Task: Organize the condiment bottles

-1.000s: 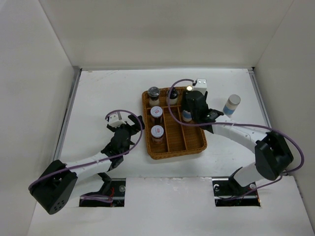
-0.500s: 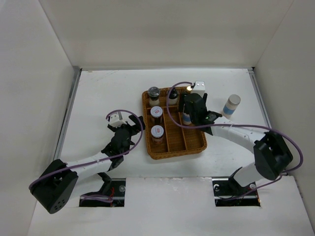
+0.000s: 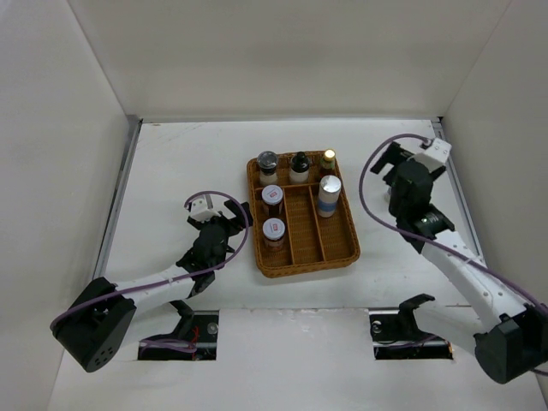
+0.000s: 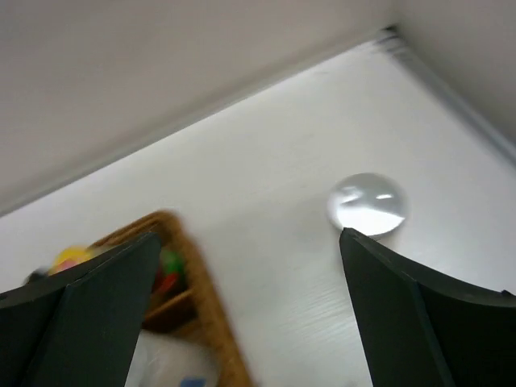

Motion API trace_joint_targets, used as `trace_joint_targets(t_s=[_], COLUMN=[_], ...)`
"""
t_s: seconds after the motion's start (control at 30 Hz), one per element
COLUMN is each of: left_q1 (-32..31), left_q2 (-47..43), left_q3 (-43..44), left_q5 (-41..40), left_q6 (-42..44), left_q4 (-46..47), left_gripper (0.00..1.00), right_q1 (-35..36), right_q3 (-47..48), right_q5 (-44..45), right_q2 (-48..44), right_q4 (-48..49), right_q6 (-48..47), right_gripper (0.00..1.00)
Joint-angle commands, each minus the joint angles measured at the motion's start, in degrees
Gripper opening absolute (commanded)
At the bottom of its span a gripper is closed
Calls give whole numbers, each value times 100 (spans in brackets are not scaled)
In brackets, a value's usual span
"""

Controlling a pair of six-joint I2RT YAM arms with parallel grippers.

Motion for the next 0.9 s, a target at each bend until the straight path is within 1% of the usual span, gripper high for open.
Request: trace_joint_targets(t_s=[0.0, 0.07, 0.2, 0.27, 0.37, 0.53, 0.63, 0.7, 0.73, 0.77, 0.8, 0.87], left_q1=[-8, -25, -43, -43, -52, -52, -17, -8, -8, -8, -8, -8], left_q2=[-32, 3, 29, 100, 135, 250, 240, 284, 284, 258, 249, 293], left_q3=[29, 29, 38, 47, 73, 100, 100, 109, 109, 100, 100, 117], left_q5=[50, 50, 50, 68, 182, 217, 217, 217, 217, 217, 217, 217], left_q6=[-52, -60, -60, -60, -78, -78, -78, -87, -87, -87, -87, -87], left_q4=[275, 275, 302, 319, 319, 328, 328, 328, 328, 328, 328, 337], left_gripper=[100, 100, 100, 100, 100, 100, 100, 100, 100, 100, 100, 100], right_q1=[-670, -1083, -1419, -1594, -1744, -1929, -1964, -1973, -1947, -1947, -1921, -1693], right_q3=[-196, -82, 85, 103, 86, 243, 288, 332, 332, 288, 209, 43], right_q5=[347, 225, -205, -443, -839, -1006, -1155, -1209, -1165, -1104, -990, -657], right_q2=[170, 442, 996, 1224, 1462, 1910, 2104, 2209, 2210, 2140, 2009, 1606], right_q4=[-283, -397, -319, -4, 489, 656, 744, 753, 762, 814, 885, 894], right_q6=[146, 112, 85, 67, -56, -82, -82, -56, -47, -64, -99, -187], right_gripper=[100, 100, 100, 100, 100, 99, 90, 78, 71, 63, 58, 55])
